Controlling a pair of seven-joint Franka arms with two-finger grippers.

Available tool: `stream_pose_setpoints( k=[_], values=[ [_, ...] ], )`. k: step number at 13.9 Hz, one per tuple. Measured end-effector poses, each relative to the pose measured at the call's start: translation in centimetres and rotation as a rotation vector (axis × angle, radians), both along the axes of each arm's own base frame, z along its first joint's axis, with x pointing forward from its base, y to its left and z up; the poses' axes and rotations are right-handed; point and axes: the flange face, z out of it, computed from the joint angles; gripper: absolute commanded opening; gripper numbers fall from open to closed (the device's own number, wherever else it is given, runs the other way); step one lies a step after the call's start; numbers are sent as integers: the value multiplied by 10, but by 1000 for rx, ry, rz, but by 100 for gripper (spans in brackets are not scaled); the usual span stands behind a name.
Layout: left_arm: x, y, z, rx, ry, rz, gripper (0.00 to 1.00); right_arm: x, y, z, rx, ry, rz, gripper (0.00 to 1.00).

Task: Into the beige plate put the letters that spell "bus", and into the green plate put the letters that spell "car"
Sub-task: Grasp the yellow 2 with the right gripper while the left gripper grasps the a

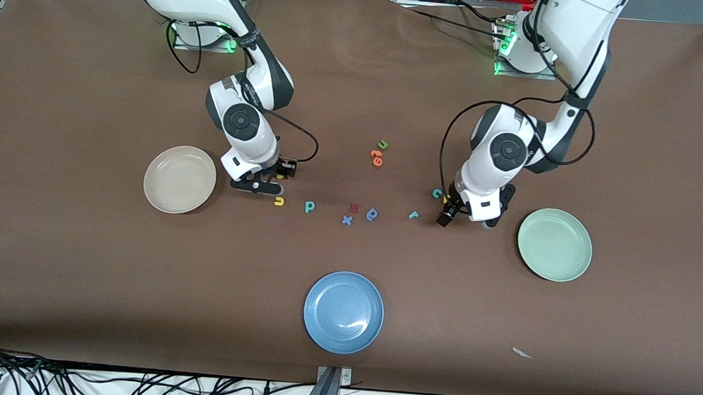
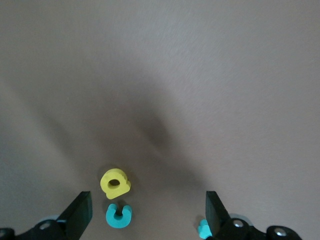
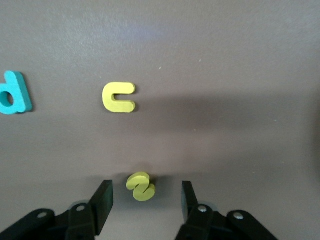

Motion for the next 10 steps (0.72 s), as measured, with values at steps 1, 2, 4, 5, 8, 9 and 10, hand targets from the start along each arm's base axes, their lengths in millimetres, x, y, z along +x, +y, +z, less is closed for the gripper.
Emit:
stream_pose_setpoints(
  k=[1,2,4,5,8,9,10],
  values=[
    [-3,-1,-6,4,9,10,100,-1,1,-2,0,0,1,61],
    [-5,-1,-10,8,17,17,100,-1,2,-3,1,-1,2,56],
    [-10,3,-16,20,29,19,100,-1,2,-6,3,-5,2,38],
    [-13,5,-19,30,36,19,100,-1,2,-7,4,-5,2,28],
    [-20,8,-26,53,49,35,93,-1,3,-12,7,-10,1,16],
    [-21,8,-27,55,51,40,89,-1,3,-12,8,-12,1,9],
    [-21,8,-27,56,51,46,86,-1,3,-12,8,-12,1,8]
  ],
)
